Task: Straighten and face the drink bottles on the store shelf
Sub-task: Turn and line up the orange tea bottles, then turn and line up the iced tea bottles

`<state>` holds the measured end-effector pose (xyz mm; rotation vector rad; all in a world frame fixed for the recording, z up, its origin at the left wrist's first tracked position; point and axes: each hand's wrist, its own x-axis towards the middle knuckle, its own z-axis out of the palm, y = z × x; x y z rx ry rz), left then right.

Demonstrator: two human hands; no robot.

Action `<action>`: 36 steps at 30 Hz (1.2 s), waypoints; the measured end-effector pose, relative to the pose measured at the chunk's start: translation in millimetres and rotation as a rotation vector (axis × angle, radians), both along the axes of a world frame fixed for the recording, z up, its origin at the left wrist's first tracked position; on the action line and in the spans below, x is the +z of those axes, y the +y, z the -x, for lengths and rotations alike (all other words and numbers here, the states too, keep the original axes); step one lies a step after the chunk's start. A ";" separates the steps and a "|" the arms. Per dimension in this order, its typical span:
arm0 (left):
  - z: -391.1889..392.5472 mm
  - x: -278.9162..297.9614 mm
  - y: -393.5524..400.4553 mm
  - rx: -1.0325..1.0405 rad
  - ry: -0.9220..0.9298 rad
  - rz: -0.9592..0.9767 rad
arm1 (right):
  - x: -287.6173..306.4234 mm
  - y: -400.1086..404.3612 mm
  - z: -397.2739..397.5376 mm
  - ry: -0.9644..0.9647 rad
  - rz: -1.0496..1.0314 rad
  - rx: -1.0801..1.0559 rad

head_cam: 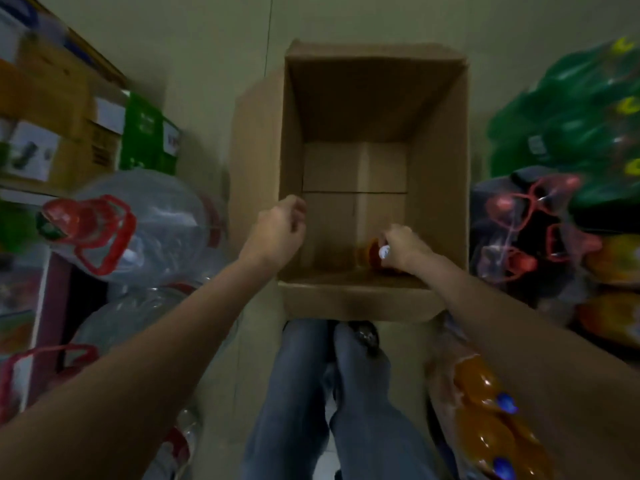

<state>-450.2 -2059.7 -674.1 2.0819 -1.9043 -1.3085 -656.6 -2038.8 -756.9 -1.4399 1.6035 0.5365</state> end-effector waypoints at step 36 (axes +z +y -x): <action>229.5 541.6 430.1 -1.283 0.535 0.419 | 688.4 693.5 84.3 0.354 1.027 -1.411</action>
